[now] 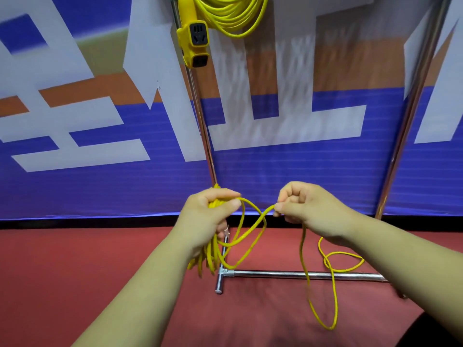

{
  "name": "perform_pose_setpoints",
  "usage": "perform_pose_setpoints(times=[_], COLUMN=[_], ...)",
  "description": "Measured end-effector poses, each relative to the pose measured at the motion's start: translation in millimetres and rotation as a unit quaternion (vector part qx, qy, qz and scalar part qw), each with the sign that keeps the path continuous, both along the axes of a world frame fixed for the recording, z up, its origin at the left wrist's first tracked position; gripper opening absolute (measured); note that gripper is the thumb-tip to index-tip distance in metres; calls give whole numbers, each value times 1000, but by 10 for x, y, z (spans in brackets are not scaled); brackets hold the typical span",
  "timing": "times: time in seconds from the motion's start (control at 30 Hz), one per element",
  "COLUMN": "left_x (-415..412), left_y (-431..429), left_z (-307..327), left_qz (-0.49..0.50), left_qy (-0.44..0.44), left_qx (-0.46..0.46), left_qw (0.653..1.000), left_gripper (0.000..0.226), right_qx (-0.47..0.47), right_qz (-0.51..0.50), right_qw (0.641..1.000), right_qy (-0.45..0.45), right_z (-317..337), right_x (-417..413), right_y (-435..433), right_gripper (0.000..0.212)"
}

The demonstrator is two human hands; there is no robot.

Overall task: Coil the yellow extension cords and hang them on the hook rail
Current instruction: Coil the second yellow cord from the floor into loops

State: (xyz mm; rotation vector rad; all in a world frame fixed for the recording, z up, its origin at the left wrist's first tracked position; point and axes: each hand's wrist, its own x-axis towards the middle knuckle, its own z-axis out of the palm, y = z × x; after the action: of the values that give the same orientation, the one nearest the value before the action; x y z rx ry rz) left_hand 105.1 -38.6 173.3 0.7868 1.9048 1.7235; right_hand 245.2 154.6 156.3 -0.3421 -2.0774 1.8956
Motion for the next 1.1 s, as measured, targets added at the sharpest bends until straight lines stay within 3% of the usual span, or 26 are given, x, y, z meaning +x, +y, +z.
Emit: perform_pose_setpoints(times=[0.27,0.33,0.4,0.67,0.77,0.9,0.97,1.1], left_x=[333,406,394,58,-66,-334,-408,-426], left_y=[163,214,249,206,193,63,24,38], left_z=[-88,-120,-121,63,118,205,187,58], left_qz=[-168,-188,-186,2,70,154,171,185], left_qy=[26,46,64,31,-28,-138,-145,-92], left_qx=[-131,-152,-155,-3,75,217,238,196], left_qw=[977,969,968,1000,994,954,945,959], left_gripper=[18,9,18,24,23,25,25,20], right_qx=[21,21,8,-81,-23,78,88,91], right_qz=[23,36,42,103,106,105,81,47], right_qw=[999,999,999,990,989,973,970,963], right_qy=[15,19,22,-51,-97,-189,-213,-249], right_z=[138,166,191,-26,-135,-278,-304,-360], right_x=[116,145,159,217,211,304,338,344], right_y=[10,6,37,386,431,523,540,593], right_gripper=[9,10,10,19,18,18,18,17])
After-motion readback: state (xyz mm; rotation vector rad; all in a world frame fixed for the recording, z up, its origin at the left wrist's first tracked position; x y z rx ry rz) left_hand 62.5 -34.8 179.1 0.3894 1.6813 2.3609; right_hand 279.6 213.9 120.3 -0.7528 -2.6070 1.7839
